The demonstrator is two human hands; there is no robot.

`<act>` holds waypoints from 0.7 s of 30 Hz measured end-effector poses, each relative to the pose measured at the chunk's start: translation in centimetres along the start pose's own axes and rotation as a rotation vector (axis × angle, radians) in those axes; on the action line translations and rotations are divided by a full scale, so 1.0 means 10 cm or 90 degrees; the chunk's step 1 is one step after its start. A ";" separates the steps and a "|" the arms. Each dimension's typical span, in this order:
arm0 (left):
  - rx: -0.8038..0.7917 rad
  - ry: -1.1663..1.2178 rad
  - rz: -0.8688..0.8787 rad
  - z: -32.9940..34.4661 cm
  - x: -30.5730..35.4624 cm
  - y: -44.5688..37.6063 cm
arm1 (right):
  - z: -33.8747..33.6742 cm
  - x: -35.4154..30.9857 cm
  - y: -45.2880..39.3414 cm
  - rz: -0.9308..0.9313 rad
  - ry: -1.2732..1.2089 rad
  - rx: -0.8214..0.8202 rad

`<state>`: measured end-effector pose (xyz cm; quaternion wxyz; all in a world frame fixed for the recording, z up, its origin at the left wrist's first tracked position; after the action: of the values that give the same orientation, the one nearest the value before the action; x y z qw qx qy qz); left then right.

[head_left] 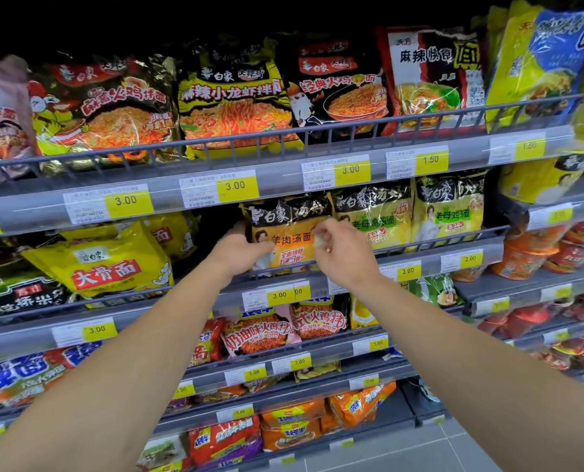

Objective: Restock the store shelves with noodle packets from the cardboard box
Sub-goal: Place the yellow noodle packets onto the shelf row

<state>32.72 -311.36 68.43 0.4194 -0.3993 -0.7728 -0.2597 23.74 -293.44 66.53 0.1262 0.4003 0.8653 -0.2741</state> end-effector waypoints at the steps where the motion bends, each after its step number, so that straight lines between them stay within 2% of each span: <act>1: -0.027 -0.028 -0.009 0.03 -0.02 -0.02 | -0.01 -0.02 0.00 -0.002 -0.004 -0.006; 3: -0.057 -0.051 -0.015 0.10 -0.02 -0.03 | -0.02 -0.06 0.00 0.010 -0.016 -0.020; 10: -0.064 -0.016 -0.016 0.28 0.04 -0.11 | -0.05 -0.05 -0.03 0.062 -0.017 -0.023; 12: -0.052 0.039 -0.042 0.24 0.01 -0.15 | -0.06 -0.05 -0.03 0.060 -0.008 -0.017; 14: -0.026 0.169 -0.097 0.17 -0.08 -0.22 | -0.05 -0.05 -0.02 0.057 -0.006 -0.007; 16: -0.069 0.275 -0.141 0.14 -0.10 -0.25 | -0.02 -0.02 -0.01 0.062 -0.005 0.004; 18: -0.151 0.296 -0.151 0.18 -0.07 -0.30 | -0.02 0.04 0.01 0.062 0.018 0.046; 21: -0.188 0.309 -0.128 0.27 -0.02 -0.38 | -0.06 0.17 0.00 0.085 0.078 0.089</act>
<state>28.38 -311.55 66.60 0.5013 -0.3036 -0.6399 -0.4971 22.67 -292.00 66.27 0.0629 0.4811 0.8215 -0.2996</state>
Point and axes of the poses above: each hand's wrist, its own y-axis away from the middle knuckle, its own z-axis out of the palm, x = y × z, the point moved 2 cm from there along -y, towards the middle knuckle, and after that the axes turned 7 degrees about y, right-handed, at the moved point
